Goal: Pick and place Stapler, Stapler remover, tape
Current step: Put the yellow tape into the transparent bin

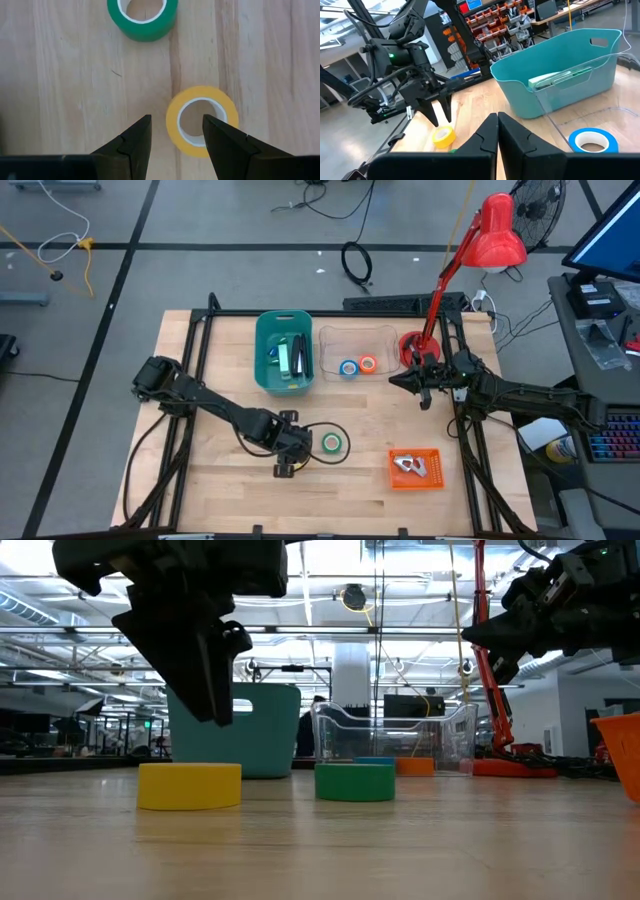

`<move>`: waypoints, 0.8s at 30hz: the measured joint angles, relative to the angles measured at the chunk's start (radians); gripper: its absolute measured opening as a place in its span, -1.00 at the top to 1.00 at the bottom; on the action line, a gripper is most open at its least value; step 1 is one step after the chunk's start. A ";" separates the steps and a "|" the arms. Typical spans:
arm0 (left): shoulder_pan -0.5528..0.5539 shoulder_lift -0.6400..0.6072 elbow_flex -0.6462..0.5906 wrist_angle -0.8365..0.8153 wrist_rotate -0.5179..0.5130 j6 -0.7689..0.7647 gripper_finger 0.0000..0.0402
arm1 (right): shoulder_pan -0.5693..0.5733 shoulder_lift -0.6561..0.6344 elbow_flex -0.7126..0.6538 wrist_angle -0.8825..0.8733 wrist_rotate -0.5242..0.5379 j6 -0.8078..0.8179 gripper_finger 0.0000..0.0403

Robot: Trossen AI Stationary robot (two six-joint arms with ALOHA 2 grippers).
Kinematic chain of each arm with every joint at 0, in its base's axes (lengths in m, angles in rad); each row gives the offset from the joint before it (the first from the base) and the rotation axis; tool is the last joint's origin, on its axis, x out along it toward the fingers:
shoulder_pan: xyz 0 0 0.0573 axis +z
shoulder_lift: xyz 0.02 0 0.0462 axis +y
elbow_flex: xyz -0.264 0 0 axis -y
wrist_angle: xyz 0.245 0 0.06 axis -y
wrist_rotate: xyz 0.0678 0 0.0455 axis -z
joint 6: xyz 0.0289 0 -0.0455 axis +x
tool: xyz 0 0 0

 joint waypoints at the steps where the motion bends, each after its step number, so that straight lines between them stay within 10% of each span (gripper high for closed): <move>1: 0.000 0.000 0.000 0.000 0.000 0.007 0.11 | 0.000 0.000 0.000 0.000 0.000 0.000 0.98; 18: 0.011 0.166 0.003 0.043 0.047 -0.019 0.11 | 0.000 0.000 0.000 -0.009 -0.003 0.002 0.98; 24: 0.012 0.148 -0.001 0.042 0.064 -0.060 0.40 | 0.000 0.000 0.000 -0.013 -0.003 0.008 0.98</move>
